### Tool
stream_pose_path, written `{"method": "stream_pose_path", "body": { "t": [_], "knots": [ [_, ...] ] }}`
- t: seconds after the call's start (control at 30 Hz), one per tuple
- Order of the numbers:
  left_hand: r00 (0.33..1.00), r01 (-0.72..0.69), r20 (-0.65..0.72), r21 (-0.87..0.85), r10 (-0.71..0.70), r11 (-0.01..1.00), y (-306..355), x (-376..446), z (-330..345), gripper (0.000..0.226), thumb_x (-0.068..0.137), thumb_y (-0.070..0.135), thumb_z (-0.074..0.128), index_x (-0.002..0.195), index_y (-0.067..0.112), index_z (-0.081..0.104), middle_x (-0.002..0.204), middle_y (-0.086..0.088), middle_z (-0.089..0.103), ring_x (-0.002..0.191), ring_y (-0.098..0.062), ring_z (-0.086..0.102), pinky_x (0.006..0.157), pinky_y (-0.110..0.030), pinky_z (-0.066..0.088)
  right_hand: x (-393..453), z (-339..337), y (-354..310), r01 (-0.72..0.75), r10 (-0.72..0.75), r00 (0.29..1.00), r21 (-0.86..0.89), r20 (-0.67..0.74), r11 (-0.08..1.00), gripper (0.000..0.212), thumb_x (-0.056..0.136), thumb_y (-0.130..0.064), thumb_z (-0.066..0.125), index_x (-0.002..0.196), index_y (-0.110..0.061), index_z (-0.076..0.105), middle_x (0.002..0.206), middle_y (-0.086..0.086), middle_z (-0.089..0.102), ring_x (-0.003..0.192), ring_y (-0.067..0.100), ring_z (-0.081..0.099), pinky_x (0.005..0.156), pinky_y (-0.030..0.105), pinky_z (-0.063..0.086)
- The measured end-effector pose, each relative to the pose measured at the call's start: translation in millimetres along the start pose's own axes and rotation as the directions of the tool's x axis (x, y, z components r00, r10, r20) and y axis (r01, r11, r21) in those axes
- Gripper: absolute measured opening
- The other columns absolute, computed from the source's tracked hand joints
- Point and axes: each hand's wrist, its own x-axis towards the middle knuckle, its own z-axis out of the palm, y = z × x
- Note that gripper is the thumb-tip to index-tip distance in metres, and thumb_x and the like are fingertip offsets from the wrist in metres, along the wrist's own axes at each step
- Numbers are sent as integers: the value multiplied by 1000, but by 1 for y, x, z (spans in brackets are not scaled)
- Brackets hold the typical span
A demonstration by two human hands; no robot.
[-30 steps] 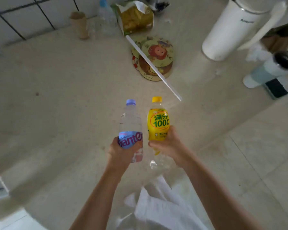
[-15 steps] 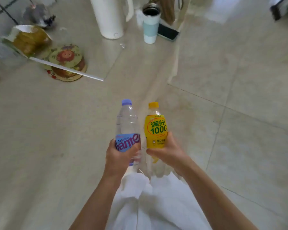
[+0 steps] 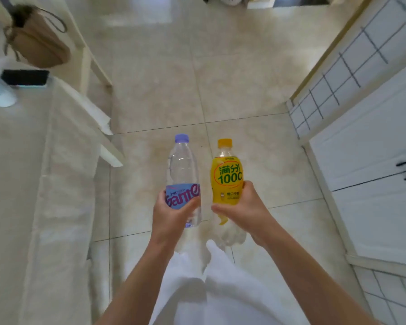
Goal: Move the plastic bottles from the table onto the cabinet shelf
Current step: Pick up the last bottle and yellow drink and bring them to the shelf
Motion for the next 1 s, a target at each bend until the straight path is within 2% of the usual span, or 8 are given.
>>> {"method": "stream_pose_path", "body": {
  "t": [0.1, 0.2, 0.33, 0.43, 0.7, 0.77, 0.9, 1.0],
  "knots": [
    [989, -16, 151, 50, 8, 999, 3, -3, 76, 43, 65, 21, 89, 98, 24, 62, 89, -3, 72, 70, -8, 72, 54, -20, 54, 7, -73, 24, -50, 56, 990, 53, -129, 997, 71, 48, -37, 79, 109, -24, 44, 97, -2, 65, 87, 15, 67, 78, 41, 59],
    [966, -45, 260, 130, 10, 990, 14, -3, 132, 54, 53, 40, 90, 97, 27, 63, 84, 3, 73, 74, -10, 72, 57, -21, 55, 12, -123, 43, -93, 120, 969, 133, -214, 987, 71, 52, -34, 83, 112, -20, 47, 98, 0, 66, 89, 18, 67, 81, 42, 58],
    [927, -104, 375, 261, -1, 960, 27, -1, 197, 70, 43, 54, 82, 102, 22, 64, 87, 0, 74, 78, -20, 74, 66, -41, 61, 19, -169, 70, -157, 241, 923, 276, -302, 948, 69, 58, -32, 87, 114, -16, 50, 101, 3, 67, 92, 20, 66, 76, 39, 56],
    [884, -140, 466, 323, -29, 936, 33, 4, 244, 71, 43, 52, 83, 102, 19, 64, 88, -4, 75, 76, -21, 74, 67, -44, 62, 23, -197, 87, -178, 327, 873, 388, -362, 904, 67, 59, -32, 87, 114, -14, 53, 101, 5, 68, 90, 21, 67, 64, 31, 48],
    [706, -310, 703, 415, -86, 856, 61, 22, 356, 62, 43, 47, 81, 97, 25, 60, 89, -4, 72, 79, -22, 73, 71, -45, 61, 42, -266, 95, -144, 456, 752, 556, -477, 819, 65, 60, -31, 87, 114, -10, 58, 104, 10, 69, 95, 28, 66, 76, 39, 52],
    [664, -356, 742, 422, -92, 834, 70, 24, 379, 62, 42, 49, 81, 96, 26, 60, 87, -2, 72, 77, -19, 72, 66, -41, 61, 44, -280, 95, -120, 483, 723, 598, -494, 792, 63, 61, -29, 87, 114, -9, 58, 103, 11, 69, 94, 28, 67, 71, 34, 50],
    [575, -395, 804, 433, -150, 810, 83, 23, 428, 63, 39, 52, 82, 93, 26, 61, 85, -2, 72, 78, -23, 73, 67, -46, 62, 46, -306, 98, -60, 539, 660, 679, -523, 732, 61, 62, -27, 86, 113, -8, 59, 101, 12, 70, 92, 26, 67, 65, 29, 45],
    [529, -411, 824, 457, -202, 789, 85, 17, 460, 64, 40, 47, 83, 96, 25, 60, 87, -4, 72, 77, -22, 73, 59, -45, 62, 43, -323, 104, -26, 598, 598, 733, -533, 680, 57, 61, -23, 86, 110, -7, 61, 96, 11, 71, 85, 24, 68, 59, 25, 44]
  ]
}}
